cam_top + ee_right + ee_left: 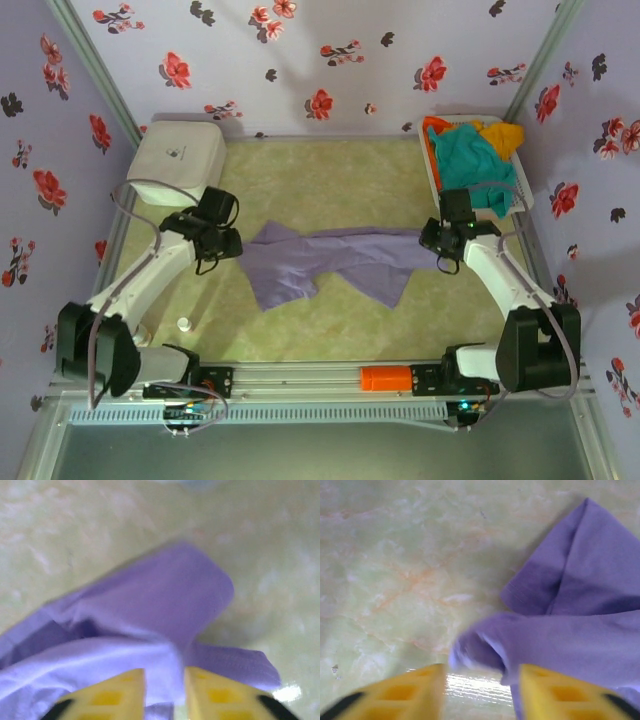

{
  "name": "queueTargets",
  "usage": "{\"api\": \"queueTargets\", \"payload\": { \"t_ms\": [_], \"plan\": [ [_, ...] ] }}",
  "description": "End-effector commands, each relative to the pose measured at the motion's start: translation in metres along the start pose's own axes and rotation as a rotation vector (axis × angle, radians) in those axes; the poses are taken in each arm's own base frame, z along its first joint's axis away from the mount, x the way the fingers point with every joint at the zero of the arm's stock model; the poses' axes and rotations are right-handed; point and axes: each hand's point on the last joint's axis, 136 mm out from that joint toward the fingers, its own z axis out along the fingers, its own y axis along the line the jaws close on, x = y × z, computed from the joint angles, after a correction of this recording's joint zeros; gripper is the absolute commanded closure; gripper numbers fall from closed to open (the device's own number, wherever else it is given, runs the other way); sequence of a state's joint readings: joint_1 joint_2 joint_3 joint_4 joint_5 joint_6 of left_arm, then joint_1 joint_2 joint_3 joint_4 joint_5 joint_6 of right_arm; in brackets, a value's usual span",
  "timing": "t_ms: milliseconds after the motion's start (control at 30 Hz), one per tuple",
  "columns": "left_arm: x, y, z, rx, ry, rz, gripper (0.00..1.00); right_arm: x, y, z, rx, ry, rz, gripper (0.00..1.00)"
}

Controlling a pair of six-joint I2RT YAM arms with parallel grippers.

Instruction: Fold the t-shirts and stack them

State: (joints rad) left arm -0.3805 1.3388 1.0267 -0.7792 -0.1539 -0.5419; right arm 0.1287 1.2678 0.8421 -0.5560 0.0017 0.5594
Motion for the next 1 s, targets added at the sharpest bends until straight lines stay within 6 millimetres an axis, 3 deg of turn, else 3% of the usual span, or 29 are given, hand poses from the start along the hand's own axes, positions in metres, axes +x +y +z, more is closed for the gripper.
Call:
{"api": "queueTargets", "payload": {
  "t_ms": [0,33,100,167,367,467,567,800,967],
  "plan": [
    [-0.003,0.001,0.000,0.007,0.027,0.008,0.29,0.025,-0.011,-0.006,-0.012,0.041,-0.009,0.40],
    [0.003,-0.001,0.000,0.020,0.047,-0.002,0.29,0.030,-0.014,-0.008,-0.007,0.051,-0.012,0.33],
    [0.021,-0.006,-0.001,0.069,0.087,-0.023,0.29,0.041,-0.023,-0.012,0.006,0.059,-0.016,0.10],
    [0.045,-0.016,-0.003,0.126,0.118,-0.051,0.29,0.048,-0.027,-0.018,-0.004,0.048,-0.022,0.01],
    [0.116,-0.043,0.000,0.217,0.192,-0.132,0.33,0.047,-0.029,-0.031,-0.037,-0.026,0.046,0.01],
    [0.137,-0.057,0.009,0.247,0.199,-0.128,0.34,0.045,-0.025,-0.030,-0.058,-0.027,0.077,0.01],
    [0.146,-0.065,0.022,0.241,0.206,-0.123,0.35,0.044,-0.029,-0.027,-0.022,-0.018,0.098,0.01],
    [0.146,-0.079,0.043,0.182,0.244,-0.070,0.35,0.041,-0.032,-0.032,-0.007,-0.035,0.098,0.15],
    [0.149,-0.079,0.058,0.119,0.277,-0.041,0.48,0.043,-0.035,-0.035,0.006,-0.036,0.102,0.15]
  ]
}}
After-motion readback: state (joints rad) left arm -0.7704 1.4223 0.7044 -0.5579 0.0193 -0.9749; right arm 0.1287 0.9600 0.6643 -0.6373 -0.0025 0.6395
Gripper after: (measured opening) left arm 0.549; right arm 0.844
